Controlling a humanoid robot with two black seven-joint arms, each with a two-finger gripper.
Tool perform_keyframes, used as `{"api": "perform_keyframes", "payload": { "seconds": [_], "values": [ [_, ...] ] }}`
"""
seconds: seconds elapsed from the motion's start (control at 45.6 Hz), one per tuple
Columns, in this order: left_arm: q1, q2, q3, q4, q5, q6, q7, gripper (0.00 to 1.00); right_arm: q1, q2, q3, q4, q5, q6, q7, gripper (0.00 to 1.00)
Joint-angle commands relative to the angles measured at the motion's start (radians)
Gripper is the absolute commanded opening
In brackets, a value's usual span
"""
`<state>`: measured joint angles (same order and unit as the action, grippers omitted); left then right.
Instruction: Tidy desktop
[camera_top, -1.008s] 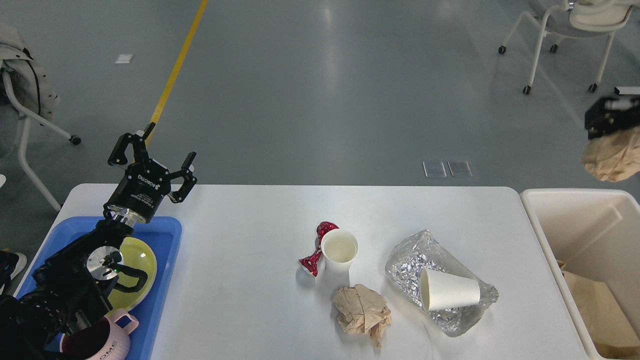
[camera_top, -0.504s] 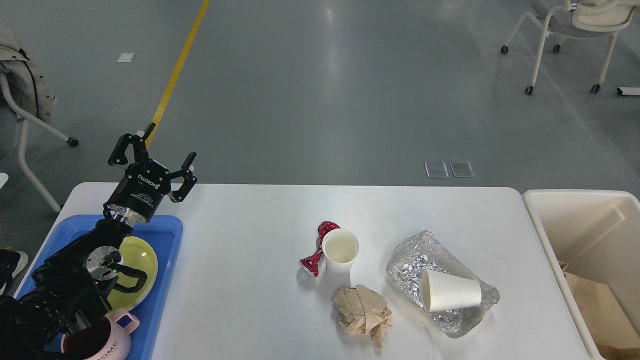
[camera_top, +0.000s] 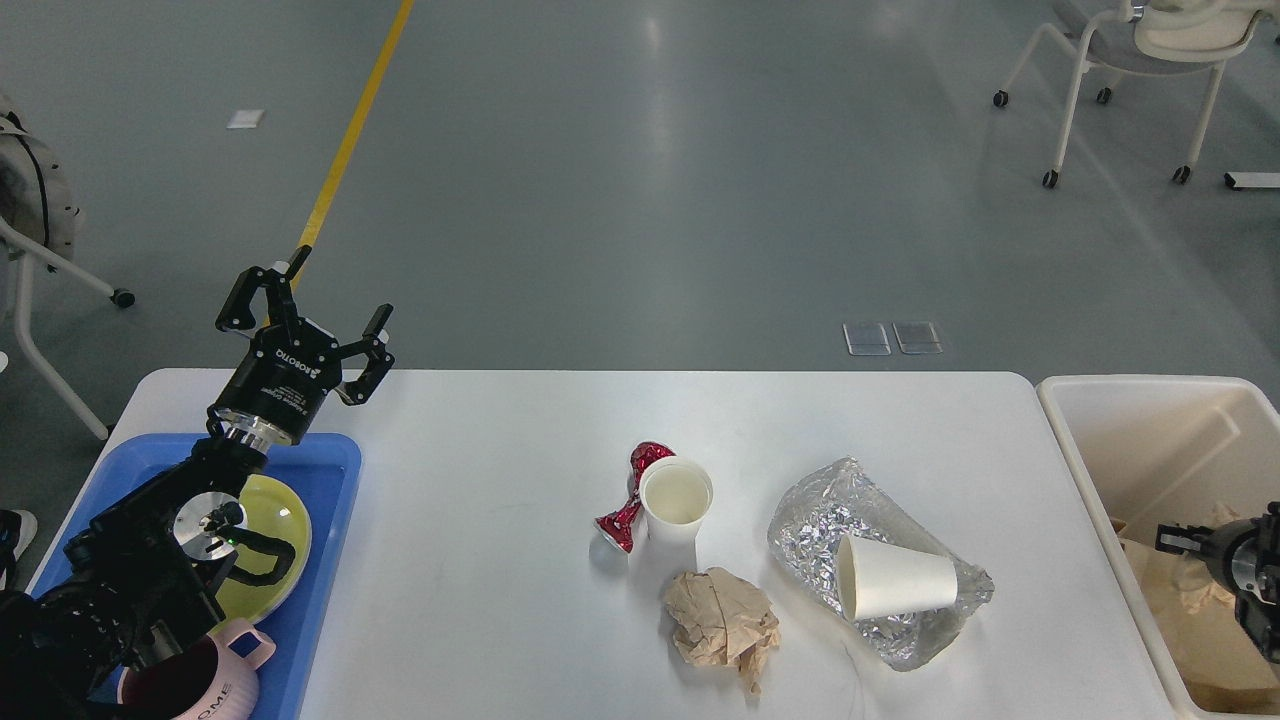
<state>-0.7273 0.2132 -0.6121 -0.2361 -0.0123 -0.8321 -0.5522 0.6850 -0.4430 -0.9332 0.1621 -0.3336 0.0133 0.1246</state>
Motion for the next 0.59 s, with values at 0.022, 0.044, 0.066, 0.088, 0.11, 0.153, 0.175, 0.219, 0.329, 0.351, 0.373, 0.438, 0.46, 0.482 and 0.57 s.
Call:
{"api": "perform_keyframes", "payload": {
  "seconds": [0.022,0.044,0.066,0.088,0.11,0.153,0.175,0.219,0.329,0.351,0.373,0.438,0.46,0.482,0.57],
  "values": [
    [0.000,0.000,0.000,0.000,0.000,0.001,0.000,1.00,0.008,-0.010,0.022,-0.001,0.002,0.004,0.001,1.00],
    [0.000,0.000,0.000,0.000,0.000,0.001,0.000,1.00,0.010,-0.011,0.022,0.000,0.002,0.004,0.001,1.00],
    [0.000,0.000,0.000,0.000,0.000,0.001,0.000,1.00,0.011,-0.013,0.022,0.001,0.002,0.004,0.001,1.00],
    [-0.001,0.000,0.000,0.000,0.000,0.001,0.000,1.00,0.011,-0.014,0.022,0.001,0.002,0.004,0.001,1.00],
    [0.000,0.000,0.000,0.000,0.000,-0.001,0.000,1.00,0.011,-0.014,0.022,0.001,0.002,0.004,0.001,1.00],
    [0.000,0.000,0.000,0.000,0.000,0.001,0.000,1.00,0.010,-0.019,0.022,0.001,0.002,0.004,0.001,1.00],
    [0.000,0.000,0.000,0.000,0.000,0.001,0.000,1.00,0.010,-0.022,0.022,0.002,0.002,0.004,0.001,1.00],
    [-0.001,0.000,0.000,0.000,0.000,0.001,0.000,1.00,0.011,-0.026,0.022,0.002,0.002,0.004,0.001,1.00],
    [0.000,0.000,0.000,0.000,0.000,0.001,0.000,1.00,0.014,-0.029,0.022,0.002,0.001,0.007,0.003,1.00],
    [0.000,0.000,0.000,0.000,0.000,0.001,0.000,1.00,0.017,-0.029,0.021,0.002,0.001,0.007,0.001,1.00],
    [0.000,0.000,0.000,0.000,0.000,0.001,0.000,1.00,0.021,-0.029,0.020,0.002,0.001,0.007,0.003,1.00],
    [-0.001,0.000,0.000,0.000,0.000,0.001,0.000,1.00,0.037,-0.028,0.022,0.005,0.001,0.008,0.006,1.00],
    [-0.001,0.000,0.000,0.000,0.000,0.001,0.000,1.00,0.050,-0.028,0.022,0.007,0.002,0.016,0.009,1.00],
    [0.000,0.000,0.000,0.000,0.000,0.001,0.000,1.00,0.069,-0.028,0.021,0.011,0.002,0.019,0.010,1.00],
    [-0.001,0.000,0.000,0.000,0.000,0.001,0.000,1.00,0.183,-0.060,-0.009,0.078,-0.001,0.079,0.012,1.00]
  ]
}}
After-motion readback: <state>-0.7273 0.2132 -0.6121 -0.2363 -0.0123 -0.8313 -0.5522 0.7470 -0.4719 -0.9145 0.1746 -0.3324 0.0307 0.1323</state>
